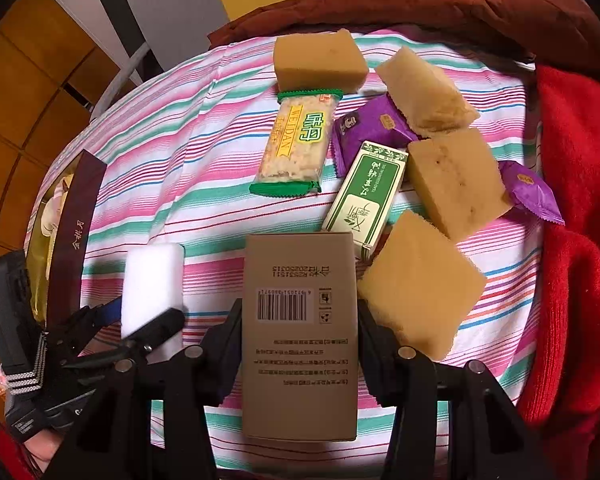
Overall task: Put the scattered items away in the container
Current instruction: 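Grasp the brown carton with the right tool while the left grasps the white block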
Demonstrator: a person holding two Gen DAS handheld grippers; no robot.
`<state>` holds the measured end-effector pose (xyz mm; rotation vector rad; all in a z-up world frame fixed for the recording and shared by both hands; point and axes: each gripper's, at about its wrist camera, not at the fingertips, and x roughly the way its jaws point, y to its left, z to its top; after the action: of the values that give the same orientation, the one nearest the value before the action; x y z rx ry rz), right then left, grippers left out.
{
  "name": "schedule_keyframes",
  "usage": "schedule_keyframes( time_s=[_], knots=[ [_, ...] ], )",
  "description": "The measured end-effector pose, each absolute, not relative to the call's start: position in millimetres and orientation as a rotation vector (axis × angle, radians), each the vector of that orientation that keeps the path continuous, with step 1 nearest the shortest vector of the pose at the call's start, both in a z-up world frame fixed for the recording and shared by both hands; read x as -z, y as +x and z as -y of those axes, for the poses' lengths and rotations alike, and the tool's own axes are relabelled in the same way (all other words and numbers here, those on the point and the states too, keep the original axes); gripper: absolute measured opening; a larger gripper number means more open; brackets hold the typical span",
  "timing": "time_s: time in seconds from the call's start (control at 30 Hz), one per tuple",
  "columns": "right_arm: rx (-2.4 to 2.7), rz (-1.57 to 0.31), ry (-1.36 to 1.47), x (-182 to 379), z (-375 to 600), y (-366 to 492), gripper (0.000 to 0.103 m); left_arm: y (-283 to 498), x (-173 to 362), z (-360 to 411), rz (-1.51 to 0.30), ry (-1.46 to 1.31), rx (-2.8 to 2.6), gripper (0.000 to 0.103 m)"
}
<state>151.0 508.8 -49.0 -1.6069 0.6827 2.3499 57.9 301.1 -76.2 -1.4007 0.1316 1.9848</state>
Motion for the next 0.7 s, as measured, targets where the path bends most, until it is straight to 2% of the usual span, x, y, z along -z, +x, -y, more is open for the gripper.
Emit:
schedule_keyframes(
  time_s=[0.03,0.1,0.4,0.63,0.7],
  knots=[
    [-2.35,-0.683,-1.606,49.2,-508.8,150.8,0.051,58.1,74.3,-298.4,-0.127,-1.382,-1.986,0.057],
    [-2.35,-0.68,-1.605,49.6,-507.8,150.9,0.051,60.6,70.6,-292.9,-0.122,-1.348,-1.986,0.056],
    [-2.35,-0.663,-1.603,49.2,-505.8,149.9,0.051,61.2,68.8,-271.7,-0.005,-1.353,-1.966,0.054],
    [-2.407,-0.67,-1.599,46.0,-491.8,146.1,0.051,65.4,47.9,-261.0,0.001,-1.255,-1.991,0.055],
    [-2.436,-0.618,-1.573,39.6,-483.7,144.7,0.051,65.5,42.7,-254.3,0.004,-1.234,-1.998,0.055]
  ],
)
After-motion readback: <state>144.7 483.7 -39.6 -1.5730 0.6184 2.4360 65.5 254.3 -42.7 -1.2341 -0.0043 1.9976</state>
